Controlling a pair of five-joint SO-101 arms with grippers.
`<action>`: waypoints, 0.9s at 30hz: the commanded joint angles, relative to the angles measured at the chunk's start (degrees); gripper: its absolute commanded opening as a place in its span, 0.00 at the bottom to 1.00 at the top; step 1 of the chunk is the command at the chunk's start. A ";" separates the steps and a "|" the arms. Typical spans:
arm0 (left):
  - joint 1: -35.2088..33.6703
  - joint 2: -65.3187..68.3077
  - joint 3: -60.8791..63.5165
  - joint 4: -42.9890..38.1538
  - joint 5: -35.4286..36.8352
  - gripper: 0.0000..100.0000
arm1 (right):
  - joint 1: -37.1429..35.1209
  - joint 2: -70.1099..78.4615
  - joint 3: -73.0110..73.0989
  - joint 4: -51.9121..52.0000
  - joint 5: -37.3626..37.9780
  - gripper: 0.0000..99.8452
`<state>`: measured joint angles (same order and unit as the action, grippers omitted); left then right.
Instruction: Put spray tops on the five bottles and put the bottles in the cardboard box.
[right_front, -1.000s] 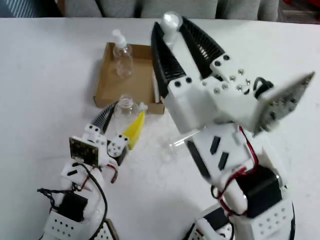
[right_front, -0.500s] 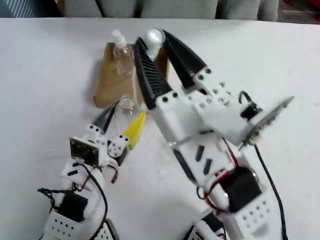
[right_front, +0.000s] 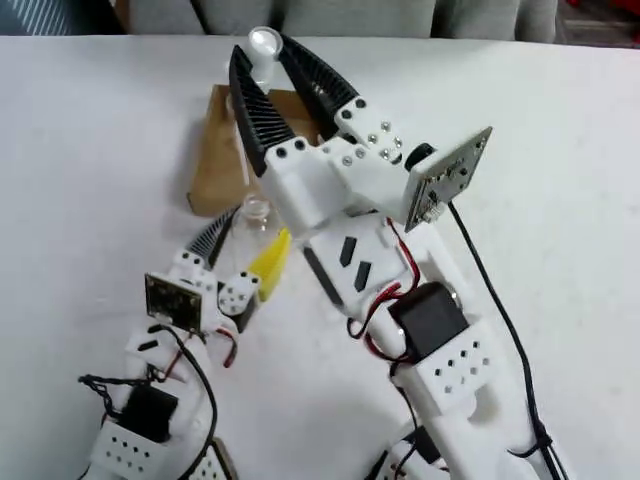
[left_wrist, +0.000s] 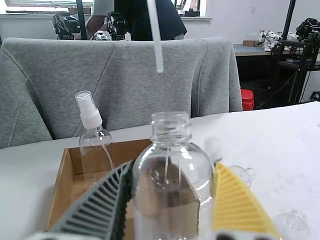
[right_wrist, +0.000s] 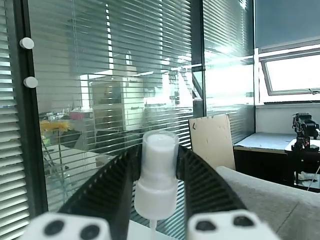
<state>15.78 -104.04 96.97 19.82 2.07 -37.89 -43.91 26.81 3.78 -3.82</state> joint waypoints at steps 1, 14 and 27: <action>0.48 -0.84 -0.09 -2.02 0.62 0.02 | 1.80 -0.84 1.49 -1.01 -0.70 0.02; 0.48 -0.84 0.00 -1.85 0.62 0.02 | 3.12 -7.25 9.14 -1.10 -0.79 0.02; 0.48 -0.84 0.00 -1.67 0.62 0.02 | 1.19 -7.34 14.24 3.91 -3.78 0.02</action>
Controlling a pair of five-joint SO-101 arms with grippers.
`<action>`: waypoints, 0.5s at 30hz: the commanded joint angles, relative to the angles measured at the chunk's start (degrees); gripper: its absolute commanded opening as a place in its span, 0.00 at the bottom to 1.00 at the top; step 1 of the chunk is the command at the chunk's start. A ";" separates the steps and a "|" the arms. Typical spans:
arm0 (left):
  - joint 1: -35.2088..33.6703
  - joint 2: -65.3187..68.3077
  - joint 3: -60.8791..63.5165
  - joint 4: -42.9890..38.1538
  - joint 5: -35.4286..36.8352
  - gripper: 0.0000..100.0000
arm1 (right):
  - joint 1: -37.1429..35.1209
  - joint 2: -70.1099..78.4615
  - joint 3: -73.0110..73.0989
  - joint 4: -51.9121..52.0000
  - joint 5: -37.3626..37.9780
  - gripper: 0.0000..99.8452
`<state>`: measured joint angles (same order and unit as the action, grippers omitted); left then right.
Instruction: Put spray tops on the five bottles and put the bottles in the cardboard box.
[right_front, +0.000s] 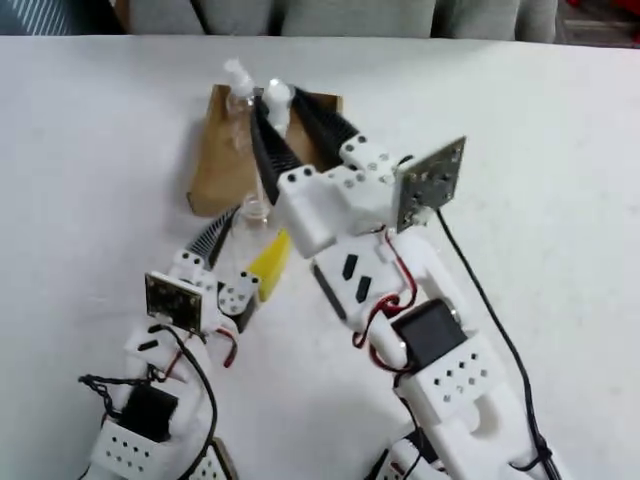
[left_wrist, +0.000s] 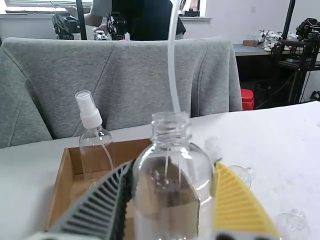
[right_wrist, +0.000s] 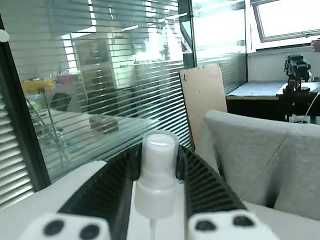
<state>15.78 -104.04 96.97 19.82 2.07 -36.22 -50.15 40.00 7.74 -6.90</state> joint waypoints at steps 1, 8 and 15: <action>0.48 -0.84 0.00 -1.67 0.62 0.02 | -0.48 -1.10 1.93 -0.04 -0.70 0.02; 0.48 -0.84 0.00 -1.67 0.62 0.02 | -1.71 -1.36 7.82 0.31 -0.53 0.02; 0.48 -0.84 0.00 -1.67 0.62 0.02 | -4.53 -8.31 14.33 0.48 -0.44 0.02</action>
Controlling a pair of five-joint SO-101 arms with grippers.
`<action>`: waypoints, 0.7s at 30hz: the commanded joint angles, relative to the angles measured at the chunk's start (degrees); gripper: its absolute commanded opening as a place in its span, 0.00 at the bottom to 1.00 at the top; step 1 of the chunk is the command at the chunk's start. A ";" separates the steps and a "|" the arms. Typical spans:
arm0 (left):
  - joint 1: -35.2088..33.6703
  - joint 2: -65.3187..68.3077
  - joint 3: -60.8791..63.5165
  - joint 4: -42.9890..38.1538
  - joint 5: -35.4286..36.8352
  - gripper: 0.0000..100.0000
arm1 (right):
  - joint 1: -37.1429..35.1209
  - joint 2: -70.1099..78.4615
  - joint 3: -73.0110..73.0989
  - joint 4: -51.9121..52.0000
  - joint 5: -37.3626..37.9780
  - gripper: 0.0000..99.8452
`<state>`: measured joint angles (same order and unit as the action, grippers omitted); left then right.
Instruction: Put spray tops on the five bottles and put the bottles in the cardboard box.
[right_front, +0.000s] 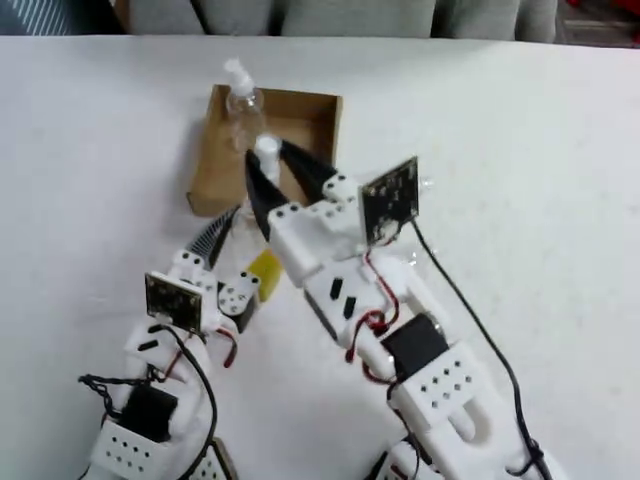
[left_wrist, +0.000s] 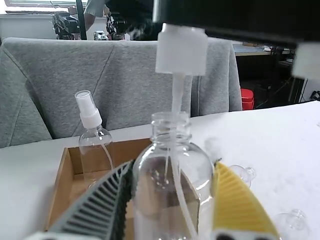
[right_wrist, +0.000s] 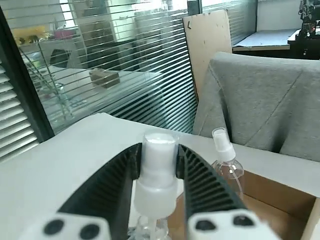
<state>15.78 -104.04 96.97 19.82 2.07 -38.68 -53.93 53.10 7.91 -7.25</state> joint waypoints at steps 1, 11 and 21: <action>0.48 -0.84 0.00 -1.67 0.62 0.02 | -2.33 -5.23 1.76 0.57 -0.09 0.02; 0.48 -0.84 0.00 -1.67 0.62 0.02 | -4.97 -6.46 1.93 5.93 0.00 0.02; 0.48 -0.84 0.00 -1.67 0.62 0.02 | -5.14 -6.64 1.85 10.15 1.93 0.18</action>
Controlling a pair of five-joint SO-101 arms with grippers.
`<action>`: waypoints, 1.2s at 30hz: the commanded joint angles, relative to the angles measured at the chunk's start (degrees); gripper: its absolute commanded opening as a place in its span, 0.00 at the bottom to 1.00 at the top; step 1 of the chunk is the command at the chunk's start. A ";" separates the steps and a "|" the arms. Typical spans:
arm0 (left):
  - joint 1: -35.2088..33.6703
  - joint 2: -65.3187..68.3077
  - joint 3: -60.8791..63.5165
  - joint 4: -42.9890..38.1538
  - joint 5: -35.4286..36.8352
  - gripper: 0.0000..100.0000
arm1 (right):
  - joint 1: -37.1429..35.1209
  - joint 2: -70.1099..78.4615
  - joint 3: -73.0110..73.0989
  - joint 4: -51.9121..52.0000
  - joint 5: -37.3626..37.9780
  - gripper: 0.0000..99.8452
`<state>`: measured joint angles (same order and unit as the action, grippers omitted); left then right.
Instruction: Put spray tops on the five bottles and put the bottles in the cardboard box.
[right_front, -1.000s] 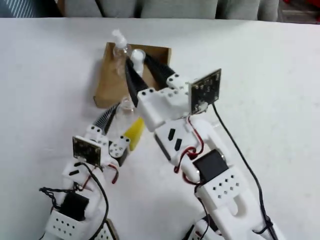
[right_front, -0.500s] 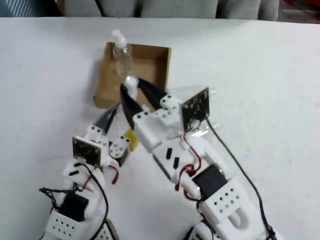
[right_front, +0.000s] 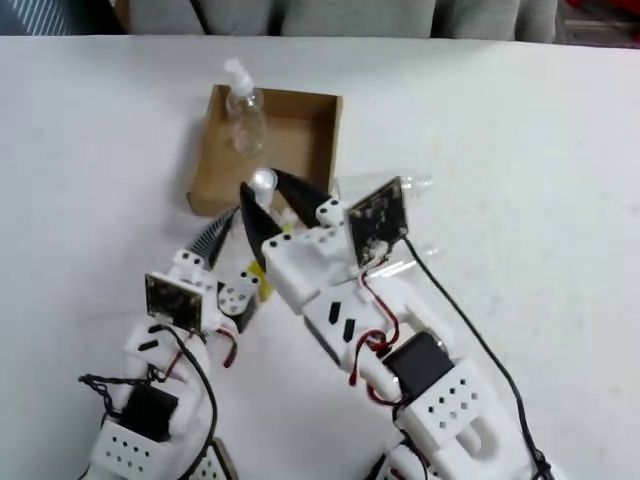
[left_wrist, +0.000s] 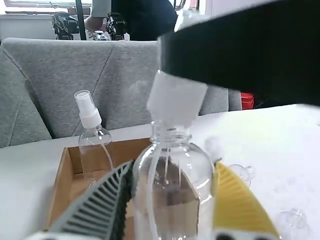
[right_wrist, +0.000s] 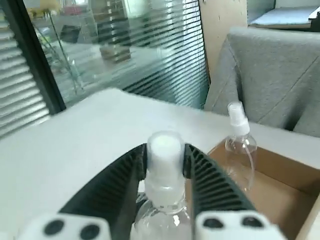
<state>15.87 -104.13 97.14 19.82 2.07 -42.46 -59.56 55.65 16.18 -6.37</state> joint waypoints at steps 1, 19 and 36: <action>0.40 -0.75 -0.18 -1.67 0.62 0.02 | -1.36 -1.27 -0.70 2.15 0.97 0.20; 0.04 -0.75 -0.18 -1.67 0.62 0.02 | -1.10 -9.89 -12.84 24.31 1.41 0.21; 0.04 -0.75 -0.18 -1.67 0.62 0.02 | 11.03 6.02 -11.25 17.01 1.41 0.01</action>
<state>15.78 -104.13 97.14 19.82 2.07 -33.05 -59.03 45.54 40.44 -5.32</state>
